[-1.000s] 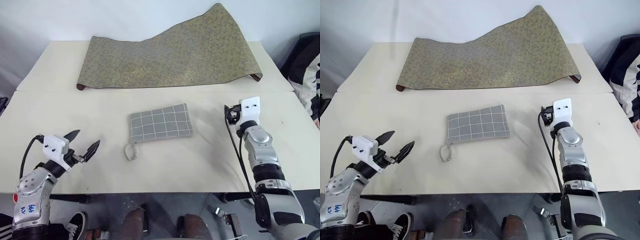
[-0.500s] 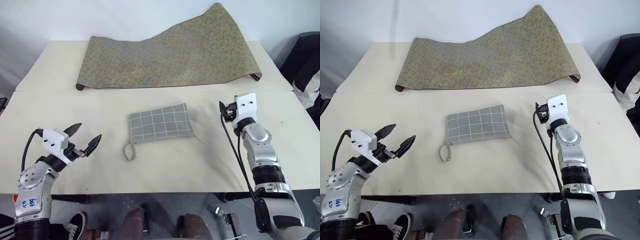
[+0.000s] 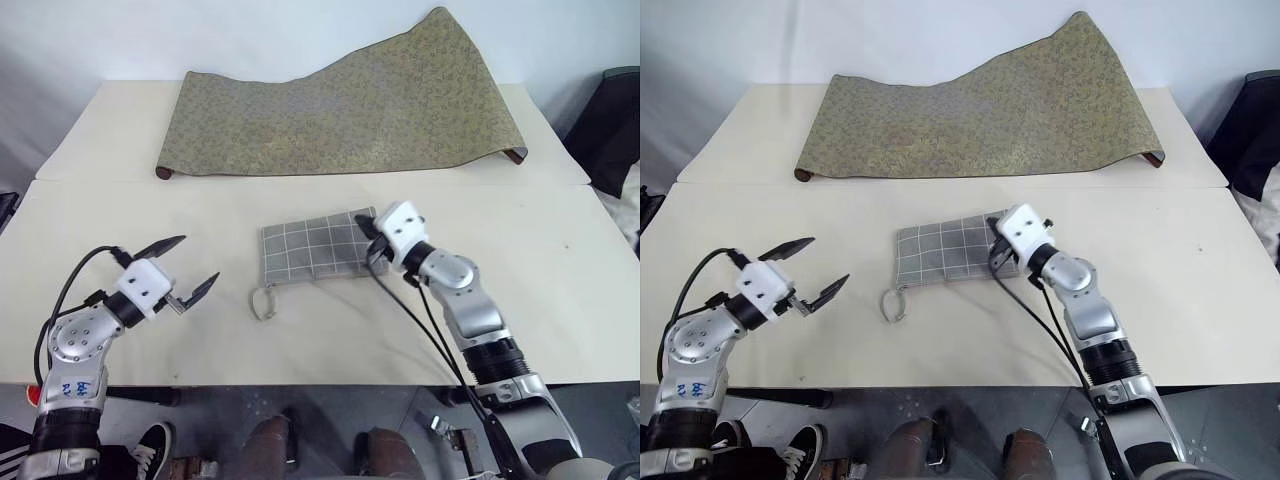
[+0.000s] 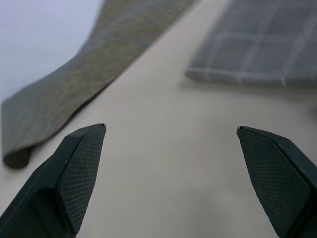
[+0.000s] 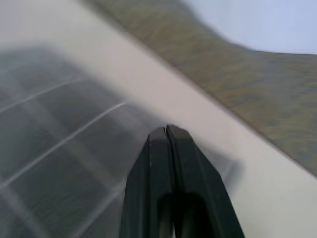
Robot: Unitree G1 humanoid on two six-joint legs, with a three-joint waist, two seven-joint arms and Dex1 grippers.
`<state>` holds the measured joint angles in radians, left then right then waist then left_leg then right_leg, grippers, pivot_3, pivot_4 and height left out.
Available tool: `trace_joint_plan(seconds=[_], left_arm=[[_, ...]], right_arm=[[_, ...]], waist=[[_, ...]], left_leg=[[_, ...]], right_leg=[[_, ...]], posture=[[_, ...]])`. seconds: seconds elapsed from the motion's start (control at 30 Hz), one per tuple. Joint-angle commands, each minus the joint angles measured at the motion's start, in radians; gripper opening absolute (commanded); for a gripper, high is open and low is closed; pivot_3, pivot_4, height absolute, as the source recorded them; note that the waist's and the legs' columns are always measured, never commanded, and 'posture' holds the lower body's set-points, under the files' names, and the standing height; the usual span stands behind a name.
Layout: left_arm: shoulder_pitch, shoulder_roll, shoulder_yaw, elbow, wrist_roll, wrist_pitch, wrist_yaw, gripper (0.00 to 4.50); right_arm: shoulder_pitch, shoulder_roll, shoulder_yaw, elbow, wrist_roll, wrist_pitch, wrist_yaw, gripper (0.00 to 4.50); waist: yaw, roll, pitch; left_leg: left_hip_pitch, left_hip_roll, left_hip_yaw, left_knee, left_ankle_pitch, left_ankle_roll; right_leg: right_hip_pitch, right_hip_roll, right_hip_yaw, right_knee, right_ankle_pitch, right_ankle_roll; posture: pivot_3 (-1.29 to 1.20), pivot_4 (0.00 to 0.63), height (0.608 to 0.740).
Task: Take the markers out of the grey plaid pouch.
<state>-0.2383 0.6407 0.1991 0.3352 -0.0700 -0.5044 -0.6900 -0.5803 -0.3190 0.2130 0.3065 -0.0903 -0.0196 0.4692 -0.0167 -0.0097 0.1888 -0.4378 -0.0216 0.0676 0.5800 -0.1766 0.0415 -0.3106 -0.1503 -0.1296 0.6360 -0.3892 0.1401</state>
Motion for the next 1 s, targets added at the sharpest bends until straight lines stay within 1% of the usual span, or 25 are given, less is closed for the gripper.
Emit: trace_joint_plan(seconds=[0.03, 0.23, 0.37, 0.4, 0.47, 0.6, 0.77, 0.87, 1.0], left_arm=[[-0.063, 0.018, -0.049, 0.094, 0.056, -0.121, 0.0, 4.5], [-0.179, 0.014, -0.152, 0.269, 0.164, -0.285, 0.023, 4.5], [-0.266, -0.02, -0.221, 0.375, 0.198, -0.366, 0.023, 4.5], [-0.285, -0.029, -0.247, 0.393, 0.228, -0.394, 0.032, 4.5], [-0.311, -0.05, -0.274, 0.414, 0.247, -0.417, 0.047, 4.5], [-0.359, -0.089, -0.309, 0.443, 0.24, -0.43, 0.041, 4.5], [-0.409, -0.104, -0.36, 0.494, 0.252, -0.445, 0.019, 4.5], [-0.433, -0.104, -0.365, 0.534, 0.25, -0.426, 0.023, 3.9], [-0.436, -0.117, -0.379, 0.537, 0.214, -0.425, -0.02, 2.73]], right_arm=[[-0.043, -0.045, 0.028, 0.089, -0.106, -0.083, -0.045, 0.02], [-0.061, -0.087, 0.077, 0.176, -0.189, -0.153, -0.027, 0.02], [-0.043, -0.057, 0.038, 0.146, -0.134, -0.126, -0.01, 0.02], [-0.033, -0.053, 0.033, 0.133, -0.128, -0.117, -0.008, 0.02], [-0.02, -0.05, 0.03, 0.114, -0.129, -0.109, -0.009, 0.02], [0.001, -0.044, 0.02, 0.076, -0.12, -0.079, -0.005, 0.02], [0.015, -0.039, 0.005, 0.029, -0.108, -0.042, -0.005, 0.02], [0.027, -0.047, -0.002, 0.001, -0.102, -0.025, -0.003, 0.0], [0.035, -0.049, -0.009, -0.012, -0.095, -0.012, 0.0, 0.0]], waist=[[-0.003, 0.0, 0.0], [-0.01, 0.0, 0.0], [-0.01, -0.001, 0.0], [-0.008, -0.001, 0.0], [-0.007, -0.001, -0.001], [-0.008, -0.001, -0.001], [-0.009, -0.001, -0.001], [-0.009, -0.001, -0.001], [-0.008, -0.001, -0.001]], left_leg=[[0.0, 0.0, 0.0, 0.0, 0.0, 0.0], [0.0, 0.001, 0.0, 0.0, 0.001, -0.001], [0.001, 0.001, 0.0, 0.0, 0.001, 0.0], [0.001, 0.001, 0.0, 0.0, 0.001, 0.0], [0.001, 0.001, -0.001, 0.001, 0.001, 0.0], [0.001, 0.001, -0.001, 0.002, 0.001, 0.0], [0.001, 0.001, -0.001, 0.003, 0.001, 0.0], [0.001, 0.001, -0.002, 0.003, 0.001, 0.0], [0.001, 0.001, -0.002, 0.003, 0.001, 0.0]], right_leg=[[-0.001, 0.0, 0.0, 0.0, 0.0, 0.0], [0.0, 0.001, 0.0, 0.001, 0.0, 0.0], [0.002, 0.001, -0.001, 0.001, 0.0, 0.0], [0.002, 0.001, -0.001, 0.001, 0.0, 0.0], [0.003, 0.001, -0.002, 0.001, 0.0, 0.0], [0.004, 0.001, -0.002, 0.001, 0.0, 0.0], [0.004, 0.001, -0.002, 0.002, 0.0, 0.0], [0.004, 0.001, -0.002, 0.002, 0.0, 0.0], [0.004, 0.001, -0.002, 0.002, 0.0, 0.0]], posture=[[0.0, 0.15, 0.74], [0.0, 0.15, 0.74], [0.0, 0.15, 0.74], [0.0, 0.15, 0.74], [0.0, 0.15, 0.74], [0.0, 0.15, 0.74], [0.0, 0.15, 0.74], [0.0, 0.15, 0.74], [0.0, 0.15, 0.74]])
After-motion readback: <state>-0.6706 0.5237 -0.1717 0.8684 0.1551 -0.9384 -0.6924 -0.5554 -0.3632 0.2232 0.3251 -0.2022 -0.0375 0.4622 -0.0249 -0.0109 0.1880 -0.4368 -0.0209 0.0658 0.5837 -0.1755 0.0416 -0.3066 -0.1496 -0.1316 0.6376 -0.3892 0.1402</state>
